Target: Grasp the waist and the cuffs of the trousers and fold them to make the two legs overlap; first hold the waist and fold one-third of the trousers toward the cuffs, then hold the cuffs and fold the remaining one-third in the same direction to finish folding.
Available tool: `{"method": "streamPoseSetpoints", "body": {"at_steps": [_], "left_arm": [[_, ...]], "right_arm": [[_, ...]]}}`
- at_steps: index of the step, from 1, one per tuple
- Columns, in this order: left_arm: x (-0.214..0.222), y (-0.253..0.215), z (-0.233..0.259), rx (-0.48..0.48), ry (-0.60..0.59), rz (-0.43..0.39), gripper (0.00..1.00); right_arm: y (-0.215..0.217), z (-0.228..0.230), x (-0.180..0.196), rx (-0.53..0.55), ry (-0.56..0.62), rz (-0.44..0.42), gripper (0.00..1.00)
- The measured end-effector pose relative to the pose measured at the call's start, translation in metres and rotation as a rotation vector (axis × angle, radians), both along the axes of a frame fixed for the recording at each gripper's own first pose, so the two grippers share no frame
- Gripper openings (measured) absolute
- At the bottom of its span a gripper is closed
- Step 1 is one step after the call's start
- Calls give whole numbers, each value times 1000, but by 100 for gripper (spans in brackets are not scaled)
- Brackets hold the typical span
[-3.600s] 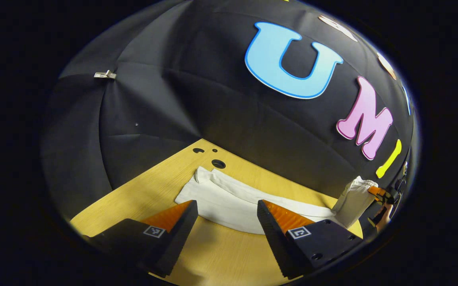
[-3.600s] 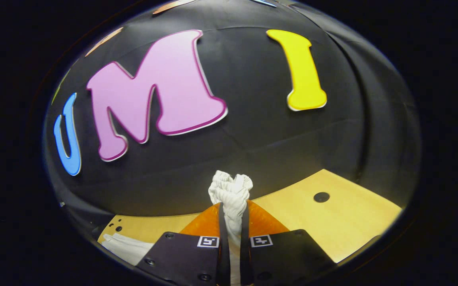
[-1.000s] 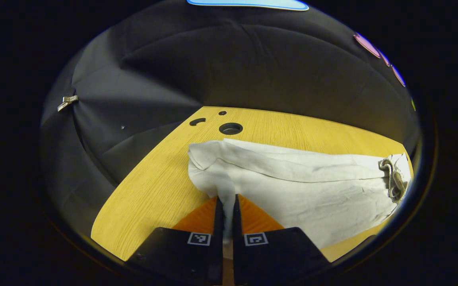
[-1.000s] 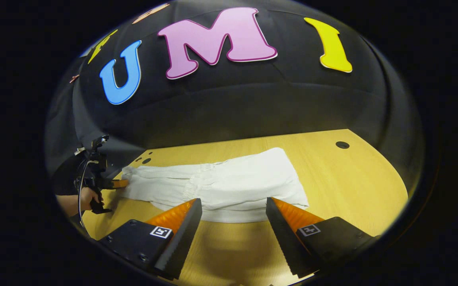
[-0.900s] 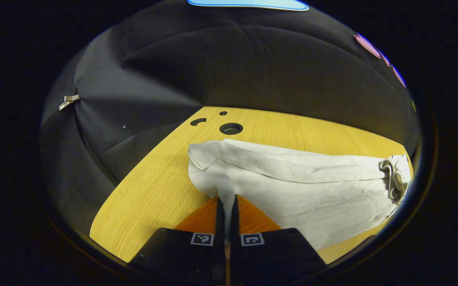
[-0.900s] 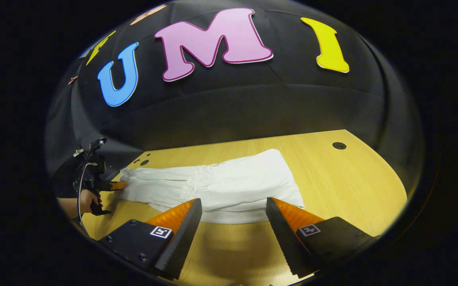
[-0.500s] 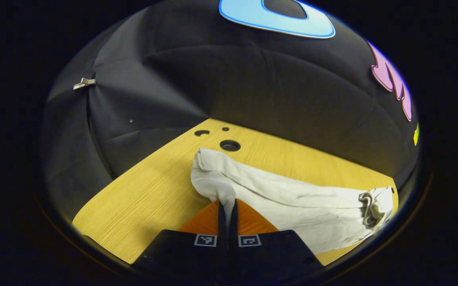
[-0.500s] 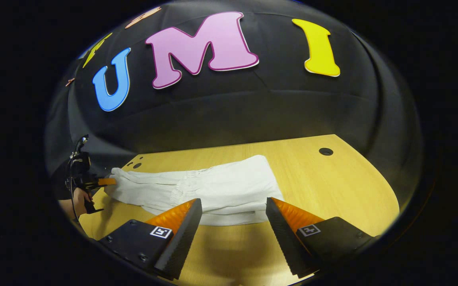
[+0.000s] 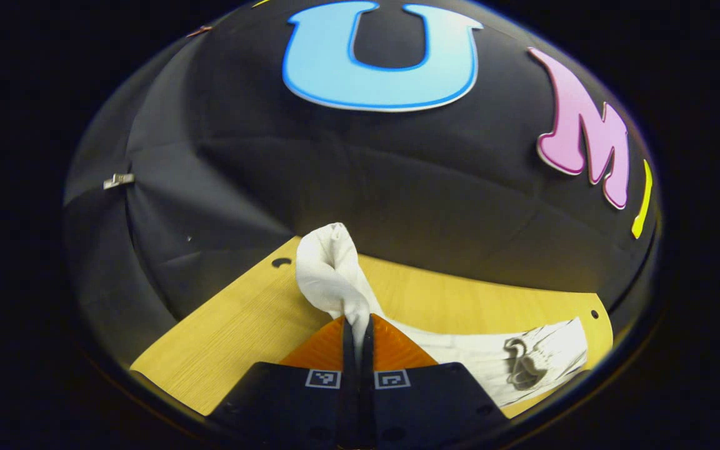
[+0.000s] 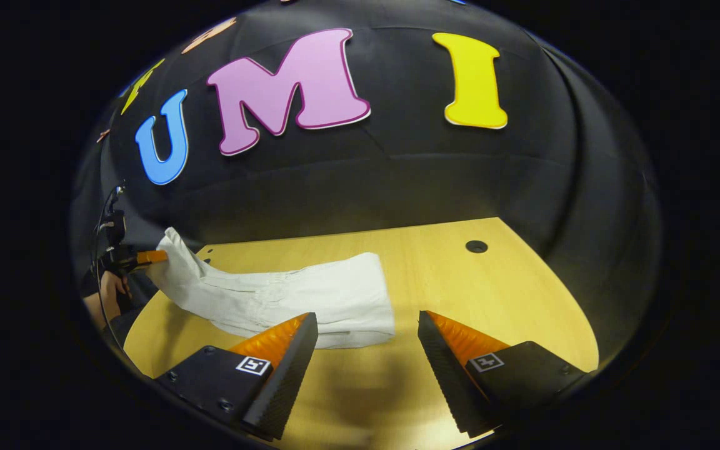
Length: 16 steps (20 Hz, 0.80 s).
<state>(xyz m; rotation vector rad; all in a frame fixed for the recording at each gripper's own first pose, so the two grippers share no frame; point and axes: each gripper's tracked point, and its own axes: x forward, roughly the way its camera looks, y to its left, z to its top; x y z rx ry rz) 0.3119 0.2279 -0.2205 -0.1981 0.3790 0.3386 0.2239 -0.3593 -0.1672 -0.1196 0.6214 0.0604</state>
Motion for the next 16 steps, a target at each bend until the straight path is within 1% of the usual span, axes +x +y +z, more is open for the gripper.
{"method": "streamPoseSetpoints", "body": {"at_steps": [4, 9, 10, 11, 14, 16], "left_arm": [[13, -52, 45, 24, -41, -49, 5], [28, -140, 90, 54, -70, -153, 5], [29, -159, 96, 48, -77, -174, 2], [33, -178, 100, 44, -85, -194, 5], [41, -232, 102, 20, -95, -256, 5], [49, -268, 94, 5, -87, -299, 5]], "right_arm": [[-27, 33, -5, -3, -29, -35, 99], [-50, 70, -14, 5, -65, -71, 99], [-53, 77, -15, 9, -71, -78, 99], [-57, 83, -16, 12, -79, -84, 99], [-69, 99, -20, 32, -100, -111, 99], [-78, 105, -23, 39, -104, -135, 99]]}}
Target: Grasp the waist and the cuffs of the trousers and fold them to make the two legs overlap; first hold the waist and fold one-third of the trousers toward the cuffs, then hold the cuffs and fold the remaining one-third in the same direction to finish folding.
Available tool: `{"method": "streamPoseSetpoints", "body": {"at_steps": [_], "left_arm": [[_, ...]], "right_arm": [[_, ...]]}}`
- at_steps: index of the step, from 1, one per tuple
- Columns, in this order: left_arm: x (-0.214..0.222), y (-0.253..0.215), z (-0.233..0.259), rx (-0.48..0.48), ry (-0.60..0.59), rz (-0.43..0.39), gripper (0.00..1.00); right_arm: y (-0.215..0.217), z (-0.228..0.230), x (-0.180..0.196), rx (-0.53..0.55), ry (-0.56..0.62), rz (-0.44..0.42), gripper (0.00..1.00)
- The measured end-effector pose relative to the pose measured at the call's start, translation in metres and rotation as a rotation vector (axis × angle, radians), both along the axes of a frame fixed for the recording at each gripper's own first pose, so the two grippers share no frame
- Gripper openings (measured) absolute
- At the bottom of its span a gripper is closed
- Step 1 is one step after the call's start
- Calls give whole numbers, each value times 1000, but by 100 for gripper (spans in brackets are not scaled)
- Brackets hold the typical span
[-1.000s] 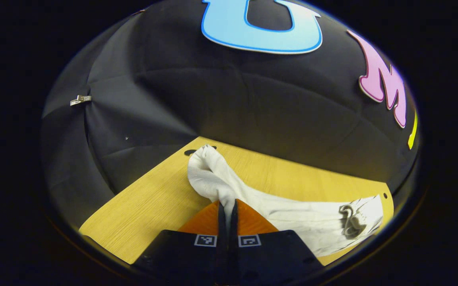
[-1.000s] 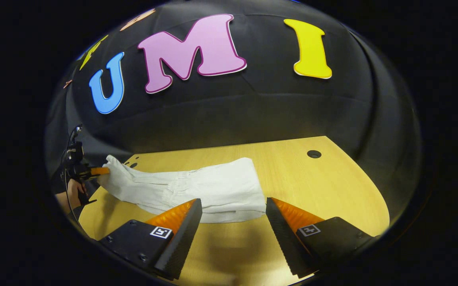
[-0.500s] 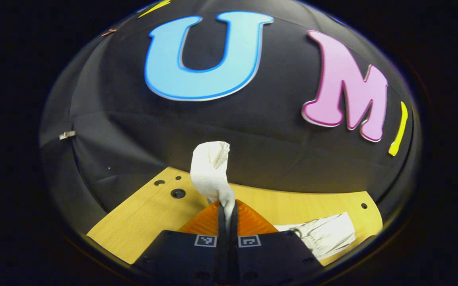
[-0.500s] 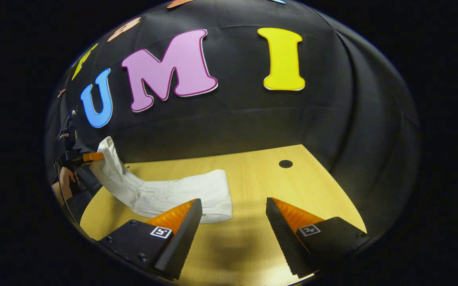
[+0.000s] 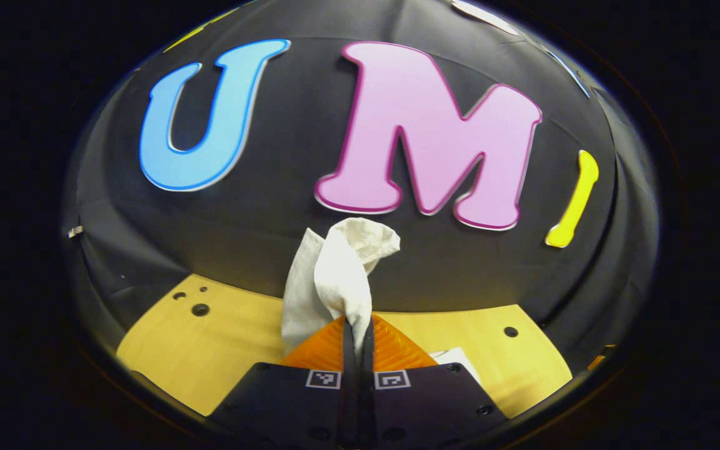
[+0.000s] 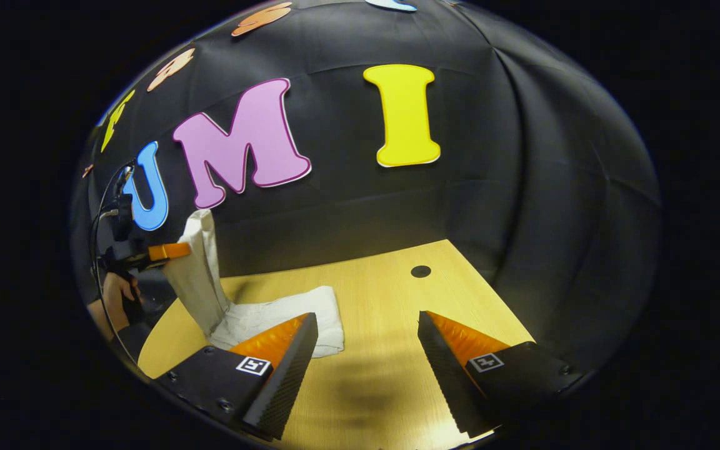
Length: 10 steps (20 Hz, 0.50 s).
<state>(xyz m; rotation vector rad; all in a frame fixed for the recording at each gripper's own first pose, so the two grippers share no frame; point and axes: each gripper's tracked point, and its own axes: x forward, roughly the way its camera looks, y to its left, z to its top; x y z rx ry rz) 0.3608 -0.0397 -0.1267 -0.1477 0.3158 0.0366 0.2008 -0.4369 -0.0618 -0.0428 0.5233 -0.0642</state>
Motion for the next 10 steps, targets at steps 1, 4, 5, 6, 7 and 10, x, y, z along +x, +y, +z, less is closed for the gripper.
{"method": "streamPoseSetpoints", "body": {"at_steps": [1, 4, 5, 6, 7, 10], "left_arm": [[5, -18, -5, -3, 6, -25, 5], [16, -71, -29, -20, 45, -96, 5], [17, -88, -39, -22, 59, -114, 5], [18, -102, -48, -31, 71, -130, 5], [18, -117, -59, -44, 87, -144, 5], [21, -150, -87, -85, 133, -177, 5]], "right_arm": [[-6, 3, -1, 1, -5, -11, 99], [-22, 11, -7, -1, -18, -52, 99], [-23, 11, -9, 0, -20, -60, 99], [-24, 13, -11, 0, -20, -61, 99], [-23, 13, -13, -4, -18, -60, 99], [-22, 12, -16, -17, -12, -56, 99]]}}
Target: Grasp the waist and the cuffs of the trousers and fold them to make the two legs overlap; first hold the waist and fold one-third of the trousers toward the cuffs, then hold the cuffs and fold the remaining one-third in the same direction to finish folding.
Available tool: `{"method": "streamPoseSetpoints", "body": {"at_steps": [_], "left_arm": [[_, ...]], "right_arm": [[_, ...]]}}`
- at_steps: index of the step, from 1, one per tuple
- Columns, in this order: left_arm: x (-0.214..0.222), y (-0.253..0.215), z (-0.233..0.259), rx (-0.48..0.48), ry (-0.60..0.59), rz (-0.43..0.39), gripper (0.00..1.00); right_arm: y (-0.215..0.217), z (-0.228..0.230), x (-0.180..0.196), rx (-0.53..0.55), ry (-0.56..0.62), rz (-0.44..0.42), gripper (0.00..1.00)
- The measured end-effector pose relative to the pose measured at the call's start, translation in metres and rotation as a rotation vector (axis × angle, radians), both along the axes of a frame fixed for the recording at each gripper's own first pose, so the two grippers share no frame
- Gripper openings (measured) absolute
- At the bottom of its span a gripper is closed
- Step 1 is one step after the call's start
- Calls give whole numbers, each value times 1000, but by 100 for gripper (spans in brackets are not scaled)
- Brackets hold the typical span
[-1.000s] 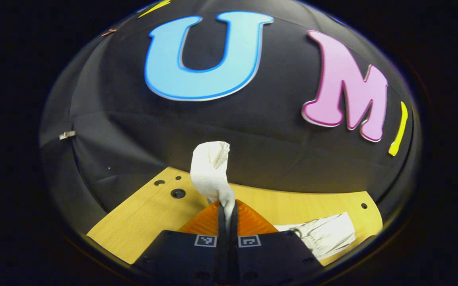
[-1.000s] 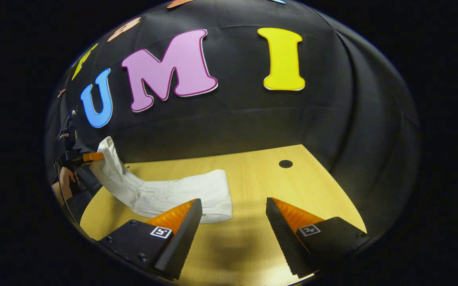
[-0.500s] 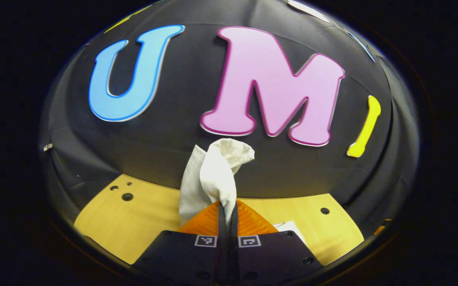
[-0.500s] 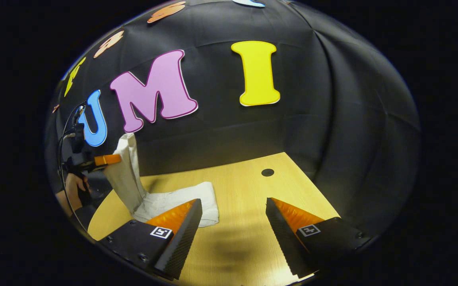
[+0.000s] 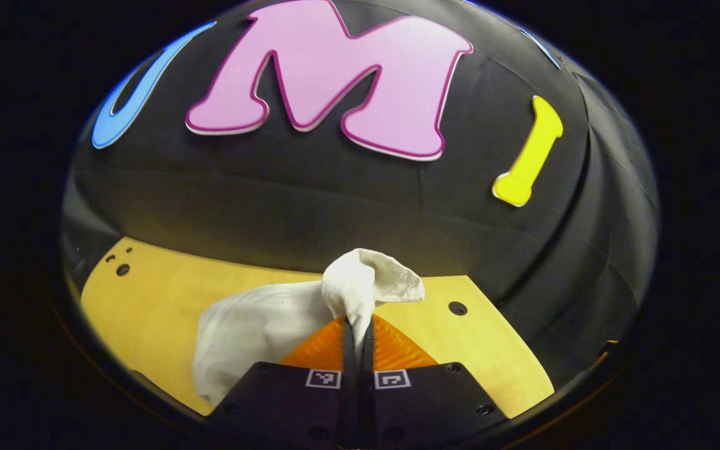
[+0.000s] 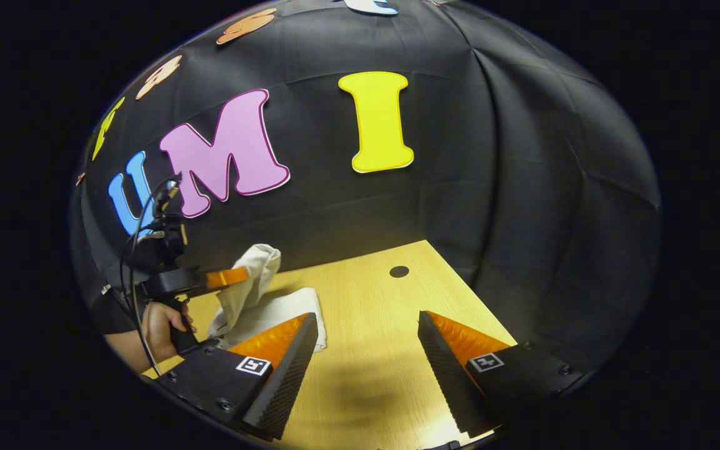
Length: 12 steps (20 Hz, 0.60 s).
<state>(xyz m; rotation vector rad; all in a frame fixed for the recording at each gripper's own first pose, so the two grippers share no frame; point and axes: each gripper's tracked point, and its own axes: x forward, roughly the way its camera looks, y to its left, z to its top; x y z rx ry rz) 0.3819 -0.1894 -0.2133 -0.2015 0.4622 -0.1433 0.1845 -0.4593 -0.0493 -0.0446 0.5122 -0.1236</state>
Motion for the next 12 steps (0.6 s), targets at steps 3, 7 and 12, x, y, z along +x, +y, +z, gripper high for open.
{"method": "streamPoseSetpoints", "body": {"at_steps": [3, 7, 12], "left_arm": [[-2, -16, -25, -6, 41, -10, 5], [-13, -24, -49, -30, 104, -19, 16], [-51, -14, -38, -26, 101, -83, 57]], "right_arm": [[3, 1, -16, -4, 7, 5, 99], [11, 1, -27, -19, 16, 16, 98], [30, 7, -35, -18, 13, 30, 99]]}}
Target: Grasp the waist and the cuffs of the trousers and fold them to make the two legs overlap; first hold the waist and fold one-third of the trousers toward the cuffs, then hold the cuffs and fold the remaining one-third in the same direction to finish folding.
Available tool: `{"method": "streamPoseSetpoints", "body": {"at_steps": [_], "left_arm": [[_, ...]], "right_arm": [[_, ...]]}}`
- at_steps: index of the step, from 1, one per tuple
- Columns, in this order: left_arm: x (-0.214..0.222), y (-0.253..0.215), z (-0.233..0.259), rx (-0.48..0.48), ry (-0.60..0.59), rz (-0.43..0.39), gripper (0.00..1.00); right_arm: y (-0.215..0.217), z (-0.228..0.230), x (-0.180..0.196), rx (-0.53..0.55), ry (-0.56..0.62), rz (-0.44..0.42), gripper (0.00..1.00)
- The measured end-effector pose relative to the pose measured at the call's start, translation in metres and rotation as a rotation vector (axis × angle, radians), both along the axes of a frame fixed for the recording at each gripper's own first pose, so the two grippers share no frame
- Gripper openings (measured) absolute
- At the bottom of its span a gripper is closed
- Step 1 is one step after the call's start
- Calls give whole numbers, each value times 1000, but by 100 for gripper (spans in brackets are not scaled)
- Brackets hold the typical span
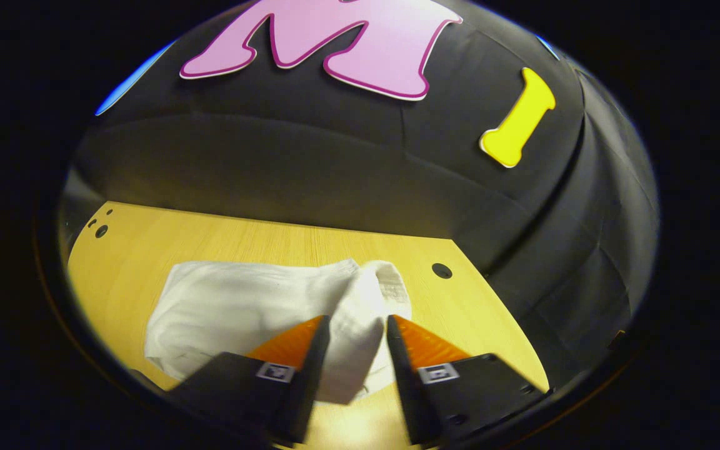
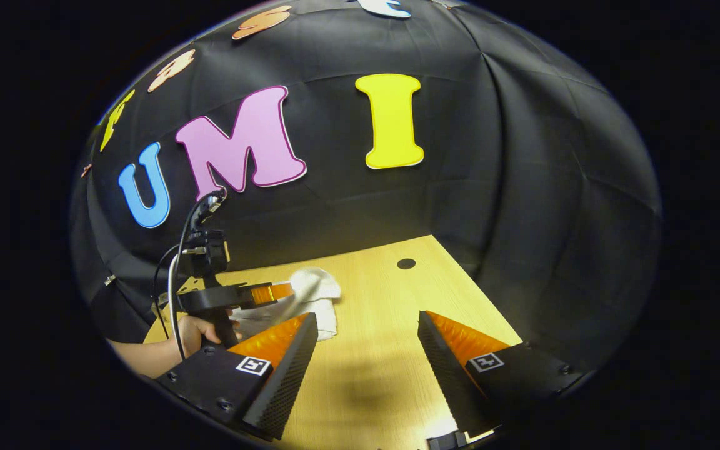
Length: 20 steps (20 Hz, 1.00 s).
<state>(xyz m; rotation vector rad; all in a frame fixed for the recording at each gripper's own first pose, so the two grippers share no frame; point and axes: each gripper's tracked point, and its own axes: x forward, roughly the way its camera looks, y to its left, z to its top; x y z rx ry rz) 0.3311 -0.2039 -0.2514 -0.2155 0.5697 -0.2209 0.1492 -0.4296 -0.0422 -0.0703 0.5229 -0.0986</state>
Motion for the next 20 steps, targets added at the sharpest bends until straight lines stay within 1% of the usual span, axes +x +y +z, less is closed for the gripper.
{"method": "streamPoseSetpoints", "body": {"at_steps": [2, 3, 5, 6, 9, 10, 12, 13, 14, 15, 16, 17, 18, 20], "left_arm": [[-18, 21, 5, 22, -7, 25, 91], [-31, 33, 12, 27, -15, 43, 94], [-65, 55, 29, 38, -50, 57, 96], [-83, 67, 36, 60, -70, 57, 96], [-141, 103, 57, 140, -131, 43, 96], [-161, 112, 66, 137, -149, 37, 96], [-205, 119, 82, 78, -174, 16, 96], [-224, 124, 89, 49, -182, 21, 96], [-243, 129, 96, 18, -181, 30, 92], [-261, 134, 97, -19, -170, 44, 96], [-277, 141, 101, -52, -155, 63, 96], [-288, 151, 103, -76, -147, 95, 95], [-296, 165, 107, -95, -144, 144, 95], [-316, 194, 112, -136, -138, 247, 95]], "right_arm": [[12, 3, -4, -6, -4, 7, 99], [19, 2, -6, -13, -3, 6, 99], [34, 1, -16, -43, 14, 3, 99], [46, 1, -21, -56, 17, 13, 99], [86, 4, -36, -74, 6, 71, 99], [101, 6, -42, -78, -3, 92, 98], [127, 4, -61, -81, -4, 119, 98], [138, 0, -71, -81, 8, 122, 98], [148, -7, -83, -77, 31, 124, 98], [158, -12, -95, -66, 51, 127, 98], [168, -14, -106, -47, 58, 129, 98], [179, -14, -114, -28, 47, 129, 98], [188, -10, -121, -18, 31, 130, 98], [197, -1, -133, -34, 0, 142, 98]]}}
